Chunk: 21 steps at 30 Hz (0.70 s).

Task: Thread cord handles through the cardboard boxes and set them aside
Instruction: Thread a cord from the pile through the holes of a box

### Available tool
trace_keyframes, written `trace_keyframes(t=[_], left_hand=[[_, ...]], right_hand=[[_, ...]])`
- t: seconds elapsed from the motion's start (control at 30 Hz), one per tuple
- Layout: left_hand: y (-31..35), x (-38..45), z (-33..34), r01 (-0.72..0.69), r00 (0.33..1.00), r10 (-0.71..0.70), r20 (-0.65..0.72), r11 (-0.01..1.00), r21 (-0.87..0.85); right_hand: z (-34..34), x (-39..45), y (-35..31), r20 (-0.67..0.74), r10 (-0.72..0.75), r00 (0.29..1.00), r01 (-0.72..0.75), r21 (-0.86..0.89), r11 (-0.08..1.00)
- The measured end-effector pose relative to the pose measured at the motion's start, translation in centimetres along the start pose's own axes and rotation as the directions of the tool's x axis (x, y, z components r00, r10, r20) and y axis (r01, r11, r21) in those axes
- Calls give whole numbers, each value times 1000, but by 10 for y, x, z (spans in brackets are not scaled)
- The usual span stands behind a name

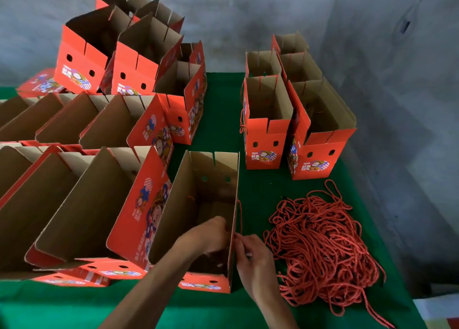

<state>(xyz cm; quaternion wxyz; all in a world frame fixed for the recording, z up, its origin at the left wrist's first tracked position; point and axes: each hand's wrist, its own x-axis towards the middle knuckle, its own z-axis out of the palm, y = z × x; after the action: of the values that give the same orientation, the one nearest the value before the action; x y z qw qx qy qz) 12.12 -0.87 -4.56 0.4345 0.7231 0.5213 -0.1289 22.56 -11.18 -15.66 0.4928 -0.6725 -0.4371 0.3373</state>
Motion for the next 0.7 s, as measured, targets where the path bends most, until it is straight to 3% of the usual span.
trace_keyframes(t=[0.13,0.3,0.4,0.53,0.6,0.7], left_hand=[[-1,-1,-2,3,1000,-3,3,1000,4],[7,1,2,110,994,-109,-20,992,65],[5,1,-2,161,980,-136,-147,972,169],[-6,-3,-2,121,955,-48,-294,964,236],[-13,-10,3,100,900,37,-435,952,289],[-25,-26,0,125,660,258,-706,889,441]], right_hand=[[4,-4,-2,32,-15,999,13,75,997],[7,-5,0,48,42,998,-45,59,997],[7,-7,-2,68,95,993,-98,47,994],[6,-13,-5,112,98,989,-105,61,993],[4,-16,-8,140,85,987,-100,106,989],[3,-19,-21,130,76,989,-101,204,974]])
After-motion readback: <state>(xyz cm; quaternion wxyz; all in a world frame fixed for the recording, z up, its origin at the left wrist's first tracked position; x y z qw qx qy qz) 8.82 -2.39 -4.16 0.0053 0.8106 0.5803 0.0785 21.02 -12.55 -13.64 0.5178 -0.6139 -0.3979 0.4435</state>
